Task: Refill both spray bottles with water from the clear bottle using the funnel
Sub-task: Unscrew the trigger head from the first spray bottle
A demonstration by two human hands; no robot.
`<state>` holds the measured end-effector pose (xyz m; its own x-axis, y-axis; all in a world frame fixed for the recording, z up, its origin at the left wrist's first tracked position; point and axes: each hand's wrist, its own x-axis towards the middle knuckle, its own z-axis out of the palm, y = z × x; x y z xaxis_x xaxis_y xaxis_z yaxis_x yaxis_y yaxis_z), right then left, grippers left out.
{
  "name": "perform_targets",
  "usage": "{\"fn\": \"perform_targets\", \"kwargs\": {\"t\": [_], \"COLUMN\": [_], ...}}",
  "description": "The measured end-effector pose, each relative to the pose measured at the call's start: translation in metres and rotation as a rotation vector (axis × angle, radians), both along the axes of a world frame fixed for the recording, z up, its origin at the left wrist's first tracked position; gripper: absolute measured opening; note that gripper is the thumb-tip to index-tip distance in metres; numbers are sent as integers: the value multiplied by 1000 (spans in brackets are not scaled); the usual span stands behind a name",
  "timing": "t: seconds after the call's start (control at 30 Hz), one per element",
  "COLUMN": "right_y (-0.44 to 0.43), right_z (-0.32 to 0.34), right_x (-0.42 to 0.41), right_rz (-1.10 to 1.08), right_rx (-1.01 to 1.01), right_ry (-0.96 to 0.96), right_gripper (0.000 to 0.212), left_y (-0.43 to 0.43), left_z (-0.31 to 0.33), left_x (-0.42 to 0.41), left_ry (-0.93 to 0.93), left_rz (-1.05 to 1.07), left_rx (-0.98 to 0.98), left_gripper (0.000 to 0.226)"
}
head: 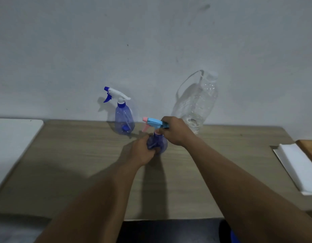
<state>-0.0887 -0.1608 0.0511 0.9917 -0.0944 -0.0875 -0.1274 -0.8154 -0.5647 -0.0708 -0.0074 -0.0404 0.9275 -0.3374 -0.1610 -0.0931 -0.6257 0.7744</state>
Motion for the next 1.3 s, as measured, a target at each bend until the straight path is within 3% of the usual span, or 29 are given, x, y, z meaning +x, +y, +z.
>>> {"fn": "perform_targets", "kwargs": {"t": [0.13,0.27,0.4,0.47,0.63,0.77,0.97,1.13,1.3], "right_y": [-1,-5,-10,-9,10,23,27,23,23], "right_z": [5,-1,-16,-25,-50,-63,-68,-71,-65], "right_x": [-47,-89,-118,-126,-140,-141,-138,-139,-139], "right_rz": [11,-7,-67,-119,-327,-436,-376,-295,-328], "right_rx": [26,52,132,204,482,619,604,532,610], "right_ry": [-5,8,-43,-86,-171,-225,-275,-220,-194], "right_gripper": [22,38,26,12,36,27,27,12,36], "left_y": [-2,-6,-12,-16,-19,-18,-17,-15,-14], "left_z": [3,-2,-3,-5,-14,-18,-21,-23,-22], "left_x": [-50,-91,-116,-121,-127,-128,-131,-133,-134], "left_ry": [-5,-10,-21,-63,-115,-131,-122,-148,-174], "left_rz": [48,38,20,-3,58,88,150,121,113], "left_rx": [-57,-54,-56,-25,-18,-39,-102,-151,-52], "left_gripper": [52,53,61,53,43,44,38,43,44]}}
